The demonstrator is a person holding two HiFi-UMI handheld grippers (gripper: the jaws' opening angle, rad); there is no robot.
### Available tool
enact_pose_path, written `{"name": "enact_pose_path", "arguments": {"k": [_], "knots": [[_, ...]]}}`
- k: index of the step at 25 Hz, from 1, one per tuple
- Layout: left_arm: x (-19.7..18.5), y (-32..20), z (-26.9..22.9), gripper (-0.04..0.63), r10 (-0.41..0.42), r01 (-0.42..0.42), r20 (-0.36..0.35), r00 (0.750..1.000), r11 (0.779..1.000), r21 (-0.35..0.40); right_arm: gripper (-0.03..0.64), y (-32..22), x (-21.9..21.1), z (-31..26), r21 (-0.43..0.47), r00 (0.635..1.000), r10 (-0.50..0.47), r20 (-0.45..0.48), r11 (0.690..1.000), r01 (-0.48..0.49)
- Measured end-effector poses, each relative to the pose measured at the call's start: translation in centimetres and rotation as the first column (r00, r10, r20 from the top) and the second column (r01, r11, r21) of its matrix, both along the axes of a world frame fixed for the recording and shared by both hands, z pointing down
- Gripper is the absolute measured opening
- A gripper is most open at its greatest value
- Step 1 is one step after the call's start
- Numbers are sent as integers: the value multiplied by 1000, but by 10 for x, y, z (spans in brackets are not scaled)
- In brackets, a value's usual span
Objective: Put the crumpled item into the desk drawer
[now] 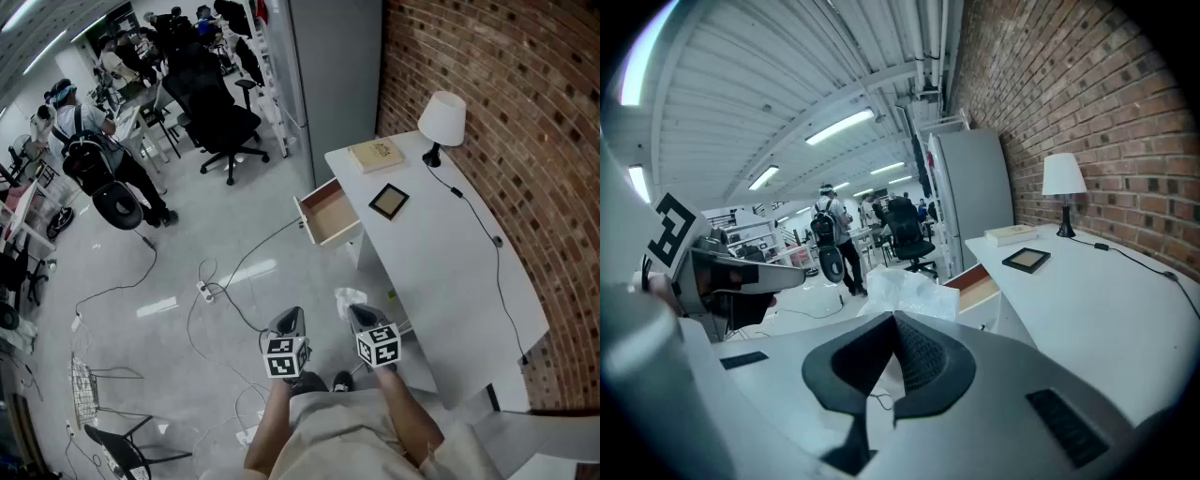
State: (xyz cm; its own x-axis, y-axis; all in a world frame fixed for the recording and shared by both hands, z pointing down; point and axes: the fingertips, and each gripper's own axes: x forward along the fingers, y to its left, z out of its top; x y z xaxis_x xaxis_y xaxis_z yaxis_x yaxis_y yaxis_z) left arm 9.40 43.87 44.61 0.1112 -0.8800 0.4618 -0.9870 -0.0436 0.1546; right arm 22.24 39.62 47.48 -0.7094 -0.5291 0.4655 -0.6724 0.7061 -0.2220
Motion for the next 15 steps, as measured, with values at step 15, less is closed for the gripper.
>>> {"name": "enact_pose_path", "arguments": {"k": [15], "knots": [[8, -4, -12, 15, 6, -6, 4, 1000, 998, 58, 26, -9, 12, -3, -39, 994, 54, 94, 998, -51]]}}
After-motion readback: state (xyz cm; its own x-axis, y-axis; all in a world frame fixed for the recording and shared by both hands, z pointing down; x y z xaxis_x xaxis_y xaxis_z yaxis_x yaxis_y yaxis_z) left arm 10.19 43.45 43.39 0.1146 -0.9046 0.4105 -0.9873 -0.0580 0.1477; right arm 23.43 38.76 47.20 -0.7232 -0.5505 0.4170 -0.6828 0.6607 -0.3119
